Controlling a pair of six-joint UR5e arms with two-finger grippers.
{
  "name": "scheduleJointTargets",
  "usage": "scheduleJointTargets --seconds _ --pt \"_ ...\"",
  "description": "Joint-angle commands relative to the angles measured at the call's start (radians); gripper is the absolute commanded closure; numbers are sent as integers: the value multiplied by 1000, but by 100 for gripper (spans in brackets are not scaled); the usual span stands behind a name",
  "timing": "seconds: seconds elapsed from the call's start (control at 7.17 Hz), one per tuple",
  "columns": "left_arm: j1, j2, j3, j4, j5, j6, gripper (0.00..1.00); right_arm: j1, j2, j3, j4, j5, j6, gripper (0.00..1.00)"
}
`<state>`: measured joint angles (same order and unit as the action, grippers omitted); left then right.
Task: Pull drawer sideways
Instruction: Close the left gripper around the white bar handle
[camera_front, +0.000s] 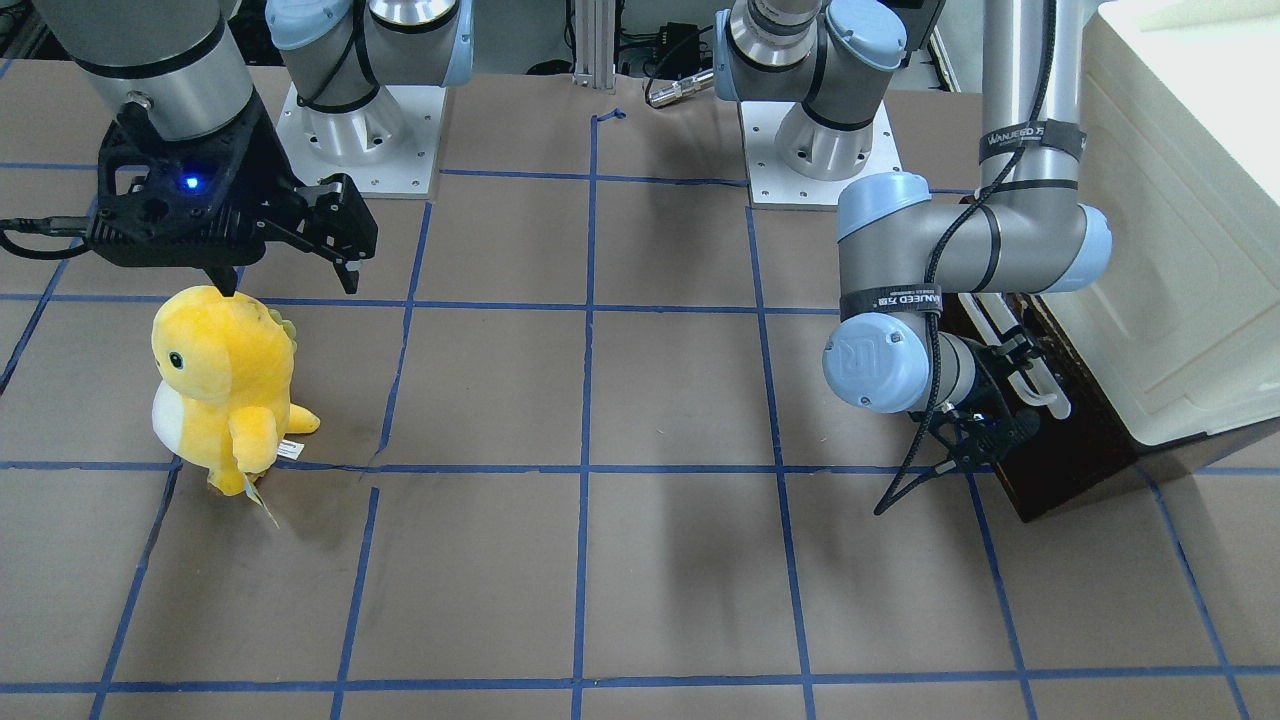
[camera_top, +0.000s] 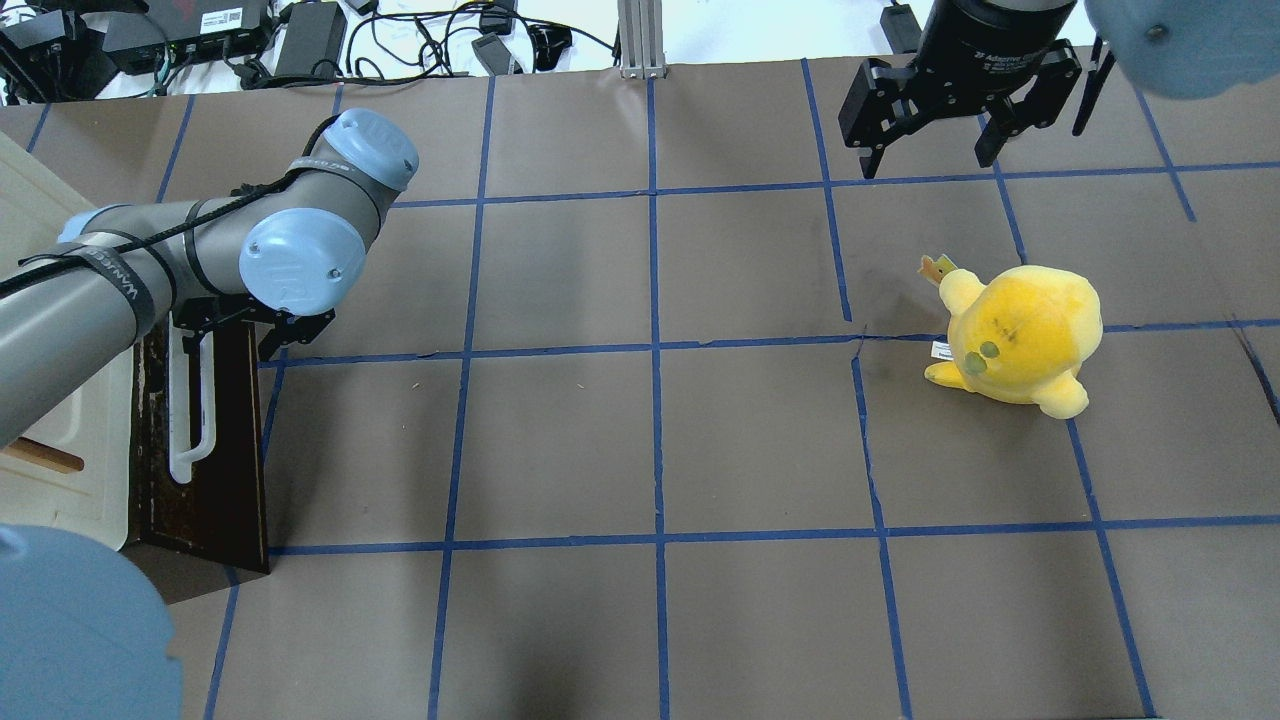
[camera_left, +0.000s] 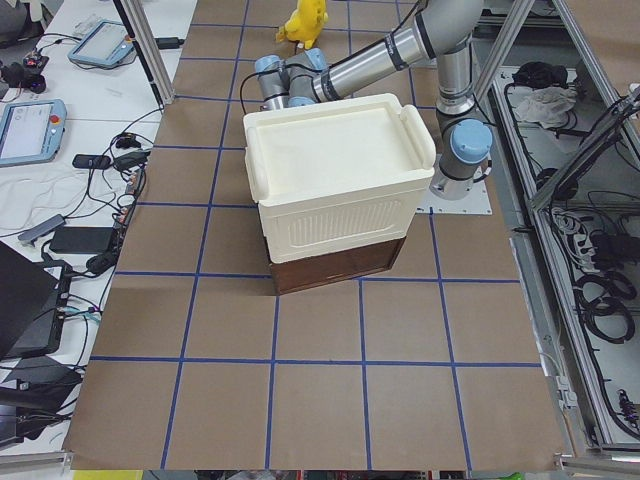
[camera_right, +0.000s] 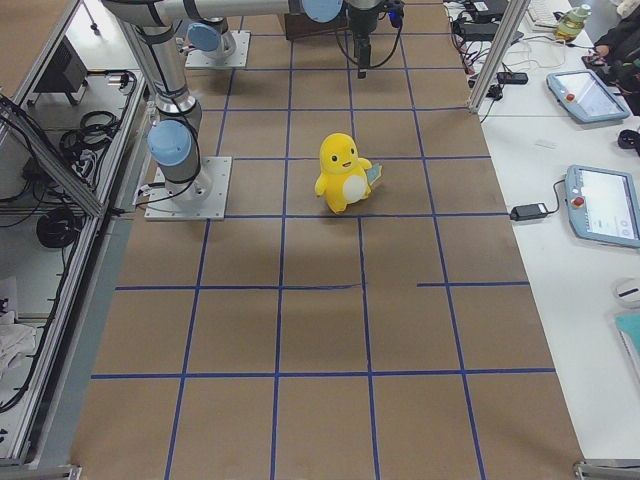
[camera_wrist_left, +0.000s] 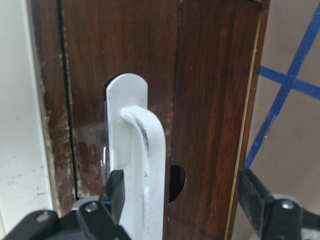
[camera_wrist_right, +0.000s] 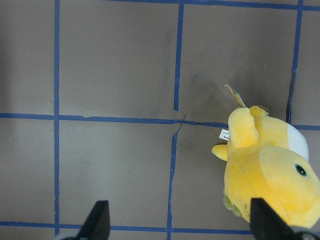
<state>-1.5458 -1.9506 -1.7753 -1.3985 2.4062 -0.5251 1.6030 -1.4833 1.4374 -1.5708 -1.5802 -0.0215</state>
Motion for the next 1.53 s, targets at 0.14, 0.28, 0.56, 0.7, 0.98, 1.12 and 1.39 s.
scheduleJointTargets --seconds 0.14,0.28,0.56,0.7,0.98,1.12,1.39 --pt "0 1 -6 -2 -6 0 30 0 0 0 0 0 0 0" --pt "1 2 -6 -23 -1 2 32 0 0 0 0 -1 0 0" --pt "3 4 -6 -30 2 2 32 0 0 0 0 -1 0 0" --pt "3 4 -6 -30 2 2 32 0 0 0 0 0 0 0" --pt "3 9 -6 -37 2 2 40 0 0 0 0 -1 0 0" --pt "7 9 -6 -39 2 2 46 0 0 0 0 -1 0 0" --pt "13 15 -6 -53 2 4 47 0 0 0 0 -1 0 0"
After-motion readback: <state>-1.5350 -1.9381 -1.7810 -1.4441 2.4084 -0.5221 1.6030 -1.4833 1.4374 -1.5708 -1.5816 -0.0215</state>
